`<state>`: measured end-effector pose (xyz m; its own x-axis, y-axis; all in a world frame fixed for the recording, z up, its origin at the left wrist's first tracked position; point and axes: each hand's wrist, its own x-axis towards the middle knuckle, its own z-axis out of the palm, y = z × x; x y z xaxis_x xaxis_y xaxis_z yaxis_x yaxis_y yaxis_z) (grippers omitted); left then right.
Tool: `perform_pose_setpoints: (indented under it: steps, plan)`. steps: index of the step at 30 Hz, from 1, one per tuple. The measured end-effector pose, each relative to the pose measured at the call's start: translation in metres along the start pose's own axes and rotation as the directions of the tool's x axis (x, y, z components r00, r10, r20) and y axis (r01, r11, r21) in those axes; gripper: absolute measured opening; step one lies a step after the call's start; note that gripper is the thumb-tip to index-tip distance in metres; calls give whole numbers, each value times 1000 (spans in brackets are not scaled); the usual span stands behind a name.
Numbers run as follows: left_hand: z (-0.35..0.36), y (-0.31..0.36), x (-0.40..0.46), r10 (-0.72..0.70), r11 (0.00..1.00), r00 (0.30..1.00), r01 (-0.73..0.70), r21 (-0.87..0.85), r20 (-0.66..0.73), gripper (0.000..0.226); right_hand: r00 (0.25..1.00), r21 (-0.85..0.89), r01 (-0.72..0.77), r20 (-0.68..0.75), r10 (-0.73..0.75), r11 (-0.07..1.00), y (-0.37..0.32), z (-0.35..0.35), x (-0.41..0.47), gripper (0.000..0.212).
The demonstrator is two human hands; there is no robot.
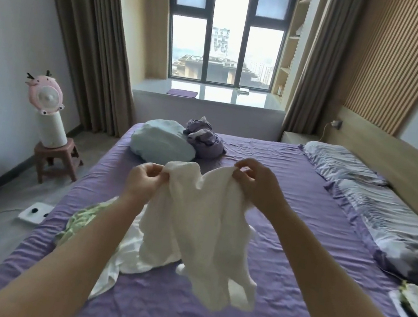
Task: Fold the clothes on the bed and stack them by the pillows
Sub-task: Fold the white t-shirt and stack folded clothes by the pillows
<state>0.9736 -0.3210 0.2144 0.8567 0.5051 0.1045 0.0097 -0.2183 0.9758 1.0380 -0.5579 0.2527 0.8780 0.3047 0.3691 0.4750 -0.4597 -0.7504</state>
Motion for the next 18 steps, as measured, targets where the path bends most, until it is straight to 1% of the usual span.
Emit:
perform_pose_setpoints:
  steps: [1,2,3,4,5,6,7,8,9,10,11,12,14,15,16,17,18]
  plan:
    - [5,0,-5,3,998,1000,-3,65,13,9,1000,-19,15,-11,-15,1000,-3,-3,-2,10]
    - [11,2,-11,20,981,1000,-23,192,18,17,999,-32,32,-19,-32,999,-5,-8,-5,11]
    - [17,5,-17,48,937,998,-55,344,30,30,999,-45,47,-18,-48,998,-8,-14,-7,11]
    - [23,11,-25,65,903,996,-86,421,64,45,998,-50,61,-1,-61,997,-9,-21,-8,11]
    - [30,17,-32,76,913,989,-121,390,127,58,997,-48,74,32,-73,996,-10,-28,-9,12]
    - [38,25,-41,92,945,969,-157,288,228,72,994,-46,87,75,-83,995,-11,-36,-9,14]
    - [48,34,-48,113,970,931,-180,165,348,88,988,-46,98,122,-91,994,-12,-43,-10,14]
    - [60,44,-54,138,976,876,-201,90,462,102,981,-35,104,166,-97,994,-11,-50,-10,13]
    - [74,52,-58,158,966,823,-243,86,546,109,974,-8,107,201,-103,994,-9,-56,-9,11]
    - [89,58,-61,183,950,785,-296,99,592,110,969,31,107,222,-111,994,-6,-61,-9,11]
    - [104,64,-62,186,938,780,-321,128,598,105,966,71,105,229,-119,992,-1,-68,-9,10]
    - [118,71,-65,193,936,787,-326,130,586,85,966,114,92,232,-117,989,4,-77,-8,11]
    - [148,78,-67,203,912,809,-361,193,552,23,959,191,31,271,-83,981,21,-98,-8,19]
    - [162,79,-66,221,897,822,-383,222,525,28,951,202,-1,304,-62,979,33,-110,-8,26]
    - [176,81,-66,245,886,828,-402,231,504,40,941,202,-35,338,-36,979,46,-123,-8,34]
    - [189,85,-65,266,894,842,-398,206,470,43,930,205,-75,368,-6,976,60,-135,-9,42]
    - [202,91,-64,303,893,853,-410,185,426,41,917,210,-112,397,20,971,74,-148,-10,46]
